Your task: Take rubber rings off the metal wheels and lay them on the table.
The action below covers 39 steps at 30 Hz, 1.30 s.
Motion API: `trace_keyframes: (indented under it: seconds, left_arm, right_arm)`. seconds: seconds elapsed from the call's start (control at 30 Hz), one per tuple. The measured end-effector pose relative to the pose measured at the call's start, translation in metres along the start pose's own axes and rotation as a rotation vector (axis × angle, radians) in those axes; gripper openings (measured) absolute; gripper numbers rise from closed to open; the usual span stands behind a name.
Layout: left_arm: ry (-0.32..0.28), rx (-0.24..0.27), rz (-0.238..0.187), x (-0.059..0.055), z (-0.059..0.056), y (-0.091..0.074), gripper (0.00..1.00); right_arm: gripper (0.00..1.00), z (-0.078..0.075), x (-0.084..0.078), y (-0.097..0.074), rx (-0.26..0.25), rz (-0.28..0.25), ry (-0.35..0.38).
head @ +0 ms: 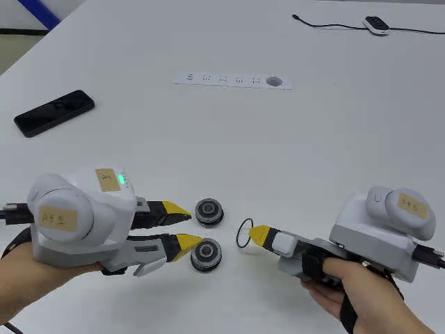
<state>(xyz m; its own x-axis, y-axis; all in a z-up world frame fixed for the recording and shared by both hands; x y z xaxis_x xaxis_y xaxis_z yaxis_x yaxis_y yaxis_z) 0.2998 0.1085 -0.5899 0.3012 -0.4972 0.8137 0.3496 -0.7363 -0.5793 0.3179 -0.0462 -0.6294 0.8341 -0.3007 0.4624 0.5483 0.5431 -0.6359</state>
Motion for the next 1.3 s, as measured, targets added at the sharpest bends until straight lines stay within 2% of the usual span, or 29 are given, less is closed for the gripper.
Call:
trace_keyframes:
  seconds: [0.17, 0.37, 0.53, 0.6, 0.7, 0.87, 0.97, 1.13, 1.3]
  left_arm:
    - [0.006, -0.011, 0.008, 0.001, -0.002, 0.005, 0.2]
    - [0.005, -0.019, 0.023, -0.001, -0.006, 0.009, 0.18]
    - [0.007, -0.025, 0.035, -0.003, -0.008, 0.01, 0.18]
    - [0.007, -0.026, 0.035, -0.002, -0.01, 0.011, 0.18]
    - [0.016, -0.03, 0.047, -0.003, -0.011, 0.011, 0.18]
    - [0.026, -0.035, 0.055, -0.002, -0.011, 0.011, 0.18]
    - [0.03, -0.042, 0.059, -0.002, -0.01, 0.012, 0.18]
    - [0.039, -0.06, 0.078, -0.004, -0.01, 0.016, 0.18]
    - [0.046, -0.078, 0.102, -0.008, -0.01, 0.021, 0.17]
  right_arm:
    - [0.02, -0.016, 0.001, -0.001, -0.062, -0.003, 0.031]
    - [0.02, -0.023, 0.0, -0.005, -0.108, -0.004, 0.047]
    - [0.03, -0.026, -0.003, -0.007, -0.142, 0.006, 0.024]
    - [0.07, -0.026, -0.003, -0.008, -0.159, 0.002, -0.002]
    - [0.08, -0.026, -0.001, -0.01, -0.174, -0.009, -0.056]
    - [0.09, -0.024, 0.004, -0.012, -0.151, -0.028, -0.048]
    - [0.09, -0.018, 0.006, -0.012, -0.12, -0.041, -0.106]
    - [0.1, -0.008, 0.005, -0.011, -0.058, -0.035, -0.103]
    - [0.1, -0.002, 0.005, -0.009, -0.029, -0.038, -0.105]
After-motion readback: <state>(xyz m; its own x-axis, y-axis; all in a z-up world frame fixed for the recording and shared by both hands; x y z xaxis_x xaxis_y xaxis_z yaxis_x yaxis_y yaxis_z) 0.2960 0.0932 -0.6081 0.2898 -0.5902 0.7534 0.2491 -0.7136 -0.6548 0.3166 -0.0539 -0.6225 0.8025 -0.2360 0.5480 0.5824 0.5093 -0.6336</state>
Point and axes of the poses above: the centre of the closed fingertips' face, and the gripper's own axes: y roughly forward along the fingers, z roughly to its left, x roughly out of its top, the point moved 5 cm from there along -y, roughly backward along the fingers, and after that the axes turned 12 degrees about -x, right-handed, at the moved point
